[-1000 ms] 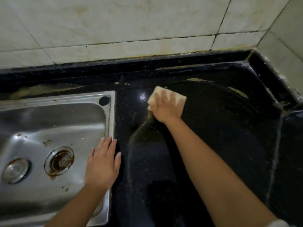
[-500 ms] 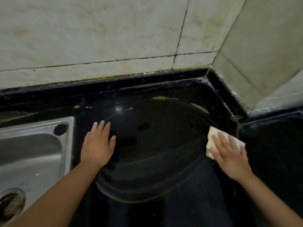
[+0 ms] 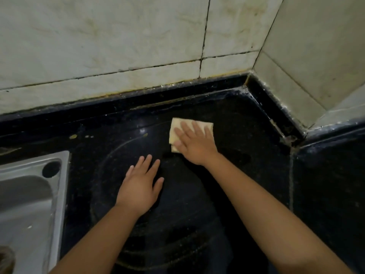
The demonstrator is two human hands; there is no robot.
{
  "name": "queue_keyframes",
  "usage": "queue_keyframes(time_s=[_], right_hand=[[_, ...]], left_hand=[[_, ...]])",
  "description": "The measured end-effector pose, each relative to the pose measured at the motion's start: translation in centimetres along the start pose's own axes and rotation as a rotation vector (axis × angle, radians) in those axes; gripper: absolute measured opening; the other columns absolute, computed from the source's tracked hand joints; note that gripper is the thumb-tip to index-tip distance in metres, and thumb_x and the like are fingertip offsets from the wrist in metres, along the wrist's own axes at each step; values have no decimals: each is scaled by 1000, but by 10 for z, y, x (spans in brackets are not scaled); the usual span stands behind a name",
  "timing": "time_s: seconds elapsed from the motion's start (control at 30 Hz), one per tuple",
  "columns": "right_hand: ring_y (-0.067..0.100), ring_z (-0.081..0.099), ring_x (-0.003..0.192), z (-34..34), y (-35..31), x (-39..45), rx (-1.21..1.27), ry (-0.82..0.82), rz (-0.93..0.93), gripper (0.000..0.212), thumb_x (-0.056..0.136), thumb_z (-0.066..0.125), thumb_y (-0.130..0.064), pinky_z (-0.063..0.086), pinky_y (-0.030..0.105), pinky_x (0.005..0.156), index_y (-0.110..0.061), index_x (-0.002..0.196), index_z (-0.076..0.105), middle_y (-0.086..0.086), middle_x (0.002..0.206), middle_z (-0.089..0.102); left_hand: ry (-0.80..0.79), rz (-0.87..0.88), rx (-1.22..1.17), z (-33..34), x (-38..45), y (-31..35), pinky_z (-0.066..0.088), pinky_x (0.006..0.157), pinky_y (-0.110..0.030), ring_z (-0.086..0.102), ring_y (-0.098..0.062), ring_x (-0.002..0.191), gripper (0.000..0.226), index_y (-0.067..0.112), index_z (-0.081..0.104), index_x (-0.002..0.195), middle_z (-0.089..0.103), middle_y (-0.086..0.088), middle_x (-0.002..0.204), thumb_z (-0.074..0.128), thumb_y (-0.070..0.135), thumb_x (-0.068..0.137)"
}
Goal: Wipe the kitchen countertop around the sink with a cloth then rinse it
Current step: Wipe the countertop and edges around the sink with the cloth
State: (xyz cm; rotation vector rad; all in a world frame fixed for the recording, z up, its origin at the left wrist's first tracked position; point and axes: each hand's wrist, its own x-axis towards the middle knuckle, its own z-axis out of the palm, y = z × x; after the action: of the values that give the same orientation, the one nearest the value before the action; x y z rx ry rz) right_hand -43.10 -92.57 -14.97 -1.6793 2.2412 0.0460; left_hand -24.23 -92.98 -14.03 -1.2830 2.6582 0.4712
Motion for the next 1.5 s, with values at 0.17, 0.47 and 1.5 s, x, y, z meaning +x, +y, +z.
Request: queue_keyframes(time_s=[0.17, 0.47, 1.5], right_hand=[[6, -22, 137, 16, 64, -117, -100, -72, -29, 105, 47, -39, -76, -14, 34, 110, -35, 141, -16, -19, 144, -27], [24, -11, 144, -32, 96, 7, 28, 21, 352, 52, 99, 14, -44, -4, 47, 115, -31, 148, 1, -6, 157, -11], [21, 10, 144, 50, 63, -150, -184, 68, -211, 50, 98, 3, -48, 10, 40, 108, -36, 137, 32, -10, 143, 41]], left_hand=[[0, 10, 16, -2, -1, 0, -1, 116, -30, -7, -16, 144, 56, 20, 5, 148, -4, 0, 157, 24, 39, 99], [-5, 10, -1, 4, 0, 0, -7, 114, -30, -12, -15, 143, 56, 21, 0, 148, -8, 0, 157, 22, 38, 99], [-70, -19, 1, -4, -2, 6, -4, 115, -30, -11, -16, 143, 56, 19, 0, 148, -8, -1, 156, 24, 36, 100]])
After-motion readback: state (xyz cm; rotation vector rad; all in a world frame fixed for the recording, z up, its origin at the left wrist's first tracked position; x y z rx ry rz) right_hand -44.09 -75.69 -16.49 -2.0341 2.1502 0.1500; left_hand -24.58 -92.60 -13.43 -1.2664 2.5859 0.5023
